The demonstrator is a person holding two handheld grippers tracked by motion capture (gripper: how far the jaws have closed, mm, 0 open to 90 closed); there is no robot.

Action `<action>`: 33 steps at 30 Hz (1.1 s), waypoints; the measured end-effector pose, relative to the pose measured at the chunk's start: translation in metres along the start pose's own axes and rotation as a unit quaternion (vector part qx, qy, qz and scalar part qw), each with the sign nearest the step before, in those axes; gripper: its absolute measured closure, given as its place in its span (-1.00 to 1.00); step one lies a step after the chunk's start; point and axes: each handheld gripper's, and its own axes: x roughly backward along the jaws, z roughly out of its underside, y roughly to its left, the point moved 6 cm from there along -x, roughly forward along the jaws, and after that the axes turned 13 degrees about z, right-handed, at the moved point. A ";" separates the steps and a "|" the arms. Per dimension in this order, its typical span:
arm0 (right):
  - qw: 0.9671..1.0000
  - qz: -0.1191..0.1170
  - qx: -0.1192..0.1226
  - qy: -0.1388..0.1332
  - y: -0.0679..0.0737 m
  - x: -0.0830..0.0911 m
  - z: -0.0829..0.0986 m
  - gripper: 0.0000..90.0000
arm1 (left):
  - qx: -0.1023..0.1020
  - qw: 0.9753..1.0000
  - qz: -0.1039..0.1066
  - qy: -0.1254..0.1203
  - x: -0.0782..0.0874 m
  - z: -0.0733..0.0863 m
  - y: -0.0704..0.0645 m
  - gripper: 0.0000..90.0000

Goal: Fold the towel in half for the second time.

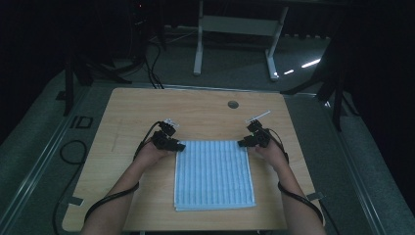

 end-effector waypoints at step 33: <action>0.986 -0.002 0.042 -0.163 0.016 0.114 -0.003 0.93 | -0.077 0.988 0.053 -0.119 0.072 -0.011 -0.048 0.93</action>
